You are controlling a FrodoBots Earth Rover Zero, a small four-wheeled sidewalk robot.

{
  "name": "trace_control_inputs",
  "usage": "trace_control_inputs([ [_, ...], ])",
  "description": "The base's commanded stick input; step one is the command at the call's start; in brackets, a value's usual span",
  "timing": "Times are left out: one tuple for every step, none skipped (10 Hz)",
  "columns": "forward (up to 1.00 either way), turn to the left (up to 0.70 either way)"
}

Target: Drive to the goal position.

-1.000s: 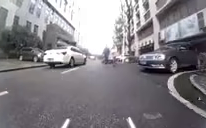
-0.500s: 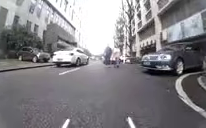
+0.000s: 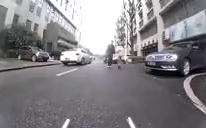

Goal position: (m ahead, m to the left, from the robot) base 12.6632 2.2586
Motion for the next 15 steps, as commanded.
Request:
trace_control_inputs([
  [0.70,0.00],
  [0.70,0.00],
  [0.70,0.00],
  [0.70,0.00],
  [0.70,0.00],
  [0.70,0.00],
  [0.70,0.00],
  [0.70,0.00],
  [0.70,0.00],
  [0.70,0.00],
  [0.70,0.00],
  [0.70,-0.04],
  [0.70,-0.10],
  [0.70,-0.14],
  [0.70,-0.14],
])
